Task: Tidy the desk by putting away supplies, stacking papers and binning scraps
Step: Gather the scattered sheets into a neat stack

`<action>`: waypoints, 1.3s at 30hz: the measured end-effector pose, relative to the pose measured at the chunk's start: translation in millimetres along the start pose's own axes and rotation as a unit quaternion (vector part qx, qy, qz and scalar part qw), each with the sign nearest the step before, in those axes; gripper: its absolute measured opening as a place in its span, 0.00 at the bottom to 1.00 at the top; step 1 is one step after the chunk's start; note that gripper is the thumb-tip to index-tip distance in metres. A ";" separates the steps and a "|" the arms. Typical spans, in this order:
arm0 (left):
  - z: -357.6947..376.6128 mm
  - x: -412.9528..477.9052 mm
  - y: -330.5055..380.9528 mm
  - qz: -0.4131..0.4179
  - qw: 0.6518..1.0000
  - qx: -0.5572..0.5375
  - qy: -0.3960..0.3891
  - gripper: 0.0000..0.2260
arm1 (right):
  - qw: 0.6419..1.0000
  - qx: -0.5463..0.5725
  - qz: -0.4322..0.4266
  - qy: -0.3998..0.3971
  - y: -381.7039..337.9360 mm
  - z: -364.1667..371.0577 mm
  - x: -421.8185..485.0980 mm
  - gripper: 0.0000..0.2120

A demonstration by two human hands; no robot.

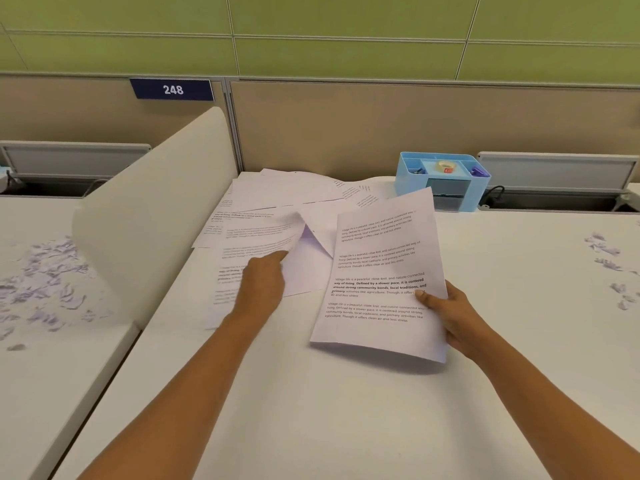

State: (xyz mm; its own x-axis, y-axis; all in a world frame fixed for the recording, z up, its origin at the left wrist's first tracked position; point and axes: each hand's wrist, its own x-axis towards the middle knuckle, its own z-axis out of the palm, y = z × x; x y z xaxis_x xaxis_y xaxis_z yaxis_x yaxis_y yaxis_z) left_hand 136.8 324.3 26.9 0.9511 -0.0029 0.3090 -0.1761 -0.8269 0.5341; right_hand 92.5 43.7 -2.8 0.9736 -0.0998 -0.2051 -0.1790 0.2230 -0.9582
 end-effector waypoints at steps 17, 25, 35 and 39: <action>23.6 -45.4 78.5 0.022 0.975 -0.111 -0.191 0.27 | 0.995 0.066 0.039 -0.062 8.0 43.5 6.0 0.13; -23.3 -11.5 -28.0 -0.301 0.872 -0.385 -0.039 0.26 | 0.989 0.083 0.068 -0.104 -2.0 60.9 10.9 0.11; -19.6 -19.2 -46.9 -0.307 0.732 -0.597 -0.111 0.16 | 0.978 -0.037 0.114 -0.172 -7.3 92.2 31.0 0.20; -26.3 -21.0 -55.8 -0.285 0.749 -0.597 -0.046 0.18 | 0.974 -0.148 0.076 -0.157 -16.6 102.0 42.9 0.22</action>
State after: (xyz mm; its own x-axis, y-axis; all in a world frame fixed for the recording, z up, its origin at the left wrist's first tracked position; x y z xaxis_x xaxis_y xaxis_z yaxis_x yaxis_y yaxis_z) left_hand 120.0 385.3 11.3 0.9618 0.0743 -0.2635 0.2165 0.3827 0.8981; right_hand 151.7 134.6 24.7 0.9199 0.2245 -0.3215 -0.3111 -0.0814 -0.9469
